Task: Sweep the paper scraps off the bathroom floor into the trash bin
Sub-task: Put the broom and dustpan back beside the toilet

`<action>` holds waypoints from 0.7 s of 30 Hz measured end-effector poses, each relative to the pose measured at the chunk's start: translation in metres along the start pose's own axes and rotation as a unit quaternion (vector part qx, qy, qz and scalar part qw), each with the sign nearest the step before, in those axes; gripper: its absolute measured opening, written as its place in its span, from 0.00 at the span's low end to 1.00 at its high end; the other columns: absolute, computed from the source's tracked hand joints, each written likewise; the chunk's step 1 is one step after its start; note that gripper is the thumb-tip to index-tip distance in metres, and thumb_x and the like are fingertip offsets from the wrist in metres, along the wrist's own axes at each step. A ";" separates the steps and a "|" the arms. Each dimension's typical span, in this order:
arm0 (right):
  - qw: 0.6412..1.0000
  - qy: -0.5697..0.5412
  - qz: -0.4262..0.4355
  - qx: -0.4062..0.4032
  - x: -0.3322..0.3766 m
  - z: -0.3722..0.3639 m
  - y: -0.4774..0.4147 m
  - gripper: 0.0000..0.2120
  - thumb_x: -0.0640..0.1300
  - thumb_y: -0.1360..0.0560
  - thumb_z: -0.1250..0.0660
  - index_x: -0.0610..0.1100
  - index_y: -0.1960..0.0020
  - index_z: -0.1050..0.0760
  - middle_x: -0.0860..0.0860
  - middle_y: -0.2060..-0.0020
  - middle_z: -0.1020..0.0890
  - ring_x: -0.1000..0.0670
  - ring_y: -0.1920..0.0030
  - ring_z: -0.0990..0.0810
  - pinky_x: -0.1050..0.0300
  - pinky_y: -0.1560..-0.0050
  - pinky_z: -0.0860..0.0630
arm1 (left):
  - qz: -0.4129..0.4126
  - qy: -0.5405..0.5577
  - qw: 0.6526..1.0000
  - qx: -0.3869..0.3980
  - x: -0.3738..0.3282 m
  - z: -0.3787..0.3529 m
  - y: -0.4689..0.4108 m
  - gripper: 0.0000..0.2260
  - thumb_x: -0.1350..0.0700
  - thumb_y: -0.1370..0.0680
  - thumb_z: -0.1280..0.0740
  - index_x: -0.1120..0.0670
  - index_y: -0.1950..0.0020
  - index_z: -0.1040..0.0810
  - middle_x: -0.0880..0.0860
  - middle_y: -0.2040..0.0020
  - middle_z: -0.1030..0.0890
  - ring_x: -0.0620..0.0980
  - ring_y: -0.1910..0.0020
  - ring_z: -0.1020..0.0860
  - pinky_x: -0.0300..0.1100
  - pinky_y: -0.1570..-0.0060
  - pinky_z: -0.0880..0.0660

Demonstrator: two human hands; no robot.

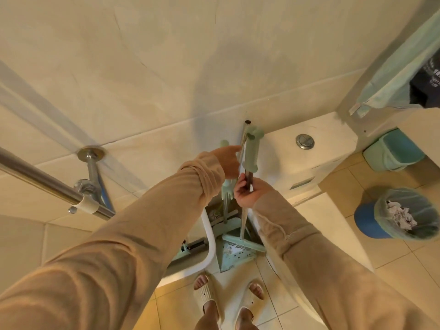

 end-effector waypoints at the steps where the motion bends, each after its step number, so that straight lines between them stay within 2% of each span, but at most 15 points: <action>1: 1.000 -0.006 0.005 -0.001 0.004 -0.009 -0.004 0.25 0.41 0.21 0.42 0.35 0.75 0.26 0.43 0.87 0.26 0.50 0.89 0.27 0.70 0.88 0.35 | 0.004 0.001 1.000 0.004 0.008 -0.001 0.001 0.14 0.61 0.22 0.37 0.56 0.68 0.29 0.50 0.52 0.17 0.50 0.47 0.21 0.45 0.31 0.39; 2: 1.000 -0.007 0.008 -0.001 0.008 -0.017 -0.007 0.24 0.41 0.21 0.42 0.35 0.73 0.26 0.42 0.87 0.26 0.50 0.89 0.27 0.70 0.88 0.35 | 0.006 0.000 1.000 0.008 0.014 -0.003 0.002 0.16 0.59 0.22 0.37 0.55 0.70 0.32 0.50 0.54 0.18 0.49 0.47 0.21 0.45 0.31 0.39; 3: 1.000 -0.005 0.011 -0.001 0.011 -0.023 -0.011 0.22 0.42 0.21 0.42 0.35 0.71 0.26 0.42 0.87 0.26 0.50 0.89 0.27 0.70 0.88 0.35 | 0.008 -0.005 1.000 0.007 0.019 -0.006 0.002 0.13 0.57 0.22 0.36 0.54 0.68 0.29 0.49 0.55 0.18 0.49 0.47 0.21 0.45 0.30 0.40; 5: 1.000 0.005 0.023 -0.003 0.016 -0.029 -0.020 0.19 0.43 0.20 0.42 0.36 0.68 0.28 0.42 0.87 0.26 0.50 0.89 0.27 0.69 0.88 0.33 | 0.009 -0.004 1.000 -0.002 0.022 -0.016 -0.002 0.04 0.55 0.23 0.34 0.52 0.53 0.20 0.47 0.50 0.17 0.49 0.44 0.22 0.47 0.30 0.40; 7: 0.999 0.021 0.037 -0.020 0.020 -0.030 -0.030 0.18 0.44 0.21 0.41 0.36 0.66 0.29 0.42 0.87 0.26 0.50 0.89 0.27 0.68 0.87 0.31 | 0.018 0.001 0.999 -0.026 0.018 -0.028 -0.009 0.08 0.54 0.23 0.34 0.52 0.44 0.20 0.48 0.45 0.18 0.51 0.41 0.24 0.49 0.31 0.39; 11: 0.994 0.092 0.055 -0.020 0.032 -0.039 -0.047 0.14 0.46 0.21 0.40 0.38 0.62 0.29 0.42 0.86 0.25 0.49 0.88 0.26 0.69 0.86 0.31 | 0.081 0.076 0.990 -0.089 0.014 -0.036 -0.013 0.11 0.59 0.22 0.34 0.56 0.40 0.23 0.53 0.41 0.21 0.55 0.39 0.27 0.58 0.31 0.39; 13: 0.990 0.121 0.069 -0.012 0.041 -0.045 -0.053 0.14 0.48 0.21 0.41 0.39 0.61 0.31 0.41 0.78 0.21 0.48 0.84 0.23 0.70 0.83 0.30 | 0.106 0.100 0.986 -0.080 0.014 -0.041 -0.012 0.13 0.59 0.23 0.33 0.56 0.39 0.24 0.53 0.40 0.22 0.56 0.37 0.29 0.62 0.31 0.40; 15: 0.985 0.148 0.093 0.005 0.050 -0.051 -0.058 0.16 0.52 0.21 0.43 0.40 0.56 0.31 0.41 0.63 0.22 0.45 0.69 0.20 0.64 0.73 0.24 | 0.127 0.133 0.981 -0.056 0.012 -0.046 -0.010 0.13 0.59 0.24 0.33 0.55 0.39 0.23 0.52 0.39 0.23 0.56 0.35 0.32 0.65 0.31 0.42; 16: 0.980 0.171 0.101 0.019 0.056 -0.052 -0.062 0.17 0.55 0.21 0.44 0.40 0.49 0.30 0.42 0.56 0.23 0.44 0.59 0.21 0.57 0.60 0.21 | 0.132 0.139 0.980 -0.044 0.011 -0.048 -0.010 0.14 0.58 0.24 0.32 0.55 0.39 0.23 0.52 0.39 0.24 0.56 0.34 0.33 0.66 0.31 0.43; 17: 0.972 0.206 0.104 0.036 0.061 -0.054 -0.064 0.22 0.58 0.21 0.46 0.42 0.39 0.30 0.42 0.47 0.23 0.43 0.48 0.23 0.52 0.47 0.24 | 0.135 0.141 0.980 -0.038 0.009 -0.049 -0.009 0.14 0.58 0.24 0.32 0.55 0.38 0.24 0.53 0.38 0.24 0.56 0.33 0.34 0.66 0.30 0.43; 18: 0.963 0.242 0.107 0.051 0.067 -0.054 -0.068 0.27 0.60 0.21 0.49 0.45 0.30 0.36 0.43 0.37 0.26 0.42 0.36 0.27 0.49 0.36 0.31 | 0.136 0.140 0.980 -0.037 0.008 -0.049 -0.010 0.14 0.57 0.24 0.33 0.55 0.38 0.24 0.53 0.37 0.25 0.56 0.32 0.34 0.66 0.30 0.44; 19: 0.954 0.273 0.106 0.060 0.071 -0.054 -0.071 0.30 0.61 0.21 0.51 0.47 0.25 0.42 0.44 0.30 0.31 0.43 0.29 0.34 0.47 0.30 0.37 | 0.138 0.142 0.979 -0.040 0.009 -0.049 -0.011 0.15 0.57 0.23 0.33 0.54 0.37 0.24 0.53 0.37 0.25 0.56 0.32 0.34 0.66 0.30 0.44; 21: 0.940 0.321 0.101 0.065 0.076 -0.052 -0.075 0.29 0.60 0.21 0.53 0.50 0.22 0.48 0.44 0.25 0.38 0.44 0.24 0.42 0.46 0.26 0.42 | 0.148 0.147 0.977 -0.043 0.010 -0.048 -0.014 0.15 0.56 0.24 0.32 0.54 0.37 0.24 0.53 0.36 0.26 0.56 0.32 0.34 0.66 0.30 0.44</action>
Point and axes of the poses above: each hand's wrist, its own y-axis away from the middle knuckle, its own z-axis out of the back of the hand, x = y × z, the point moved 4 cm from there along -y, towards the middle knuckle
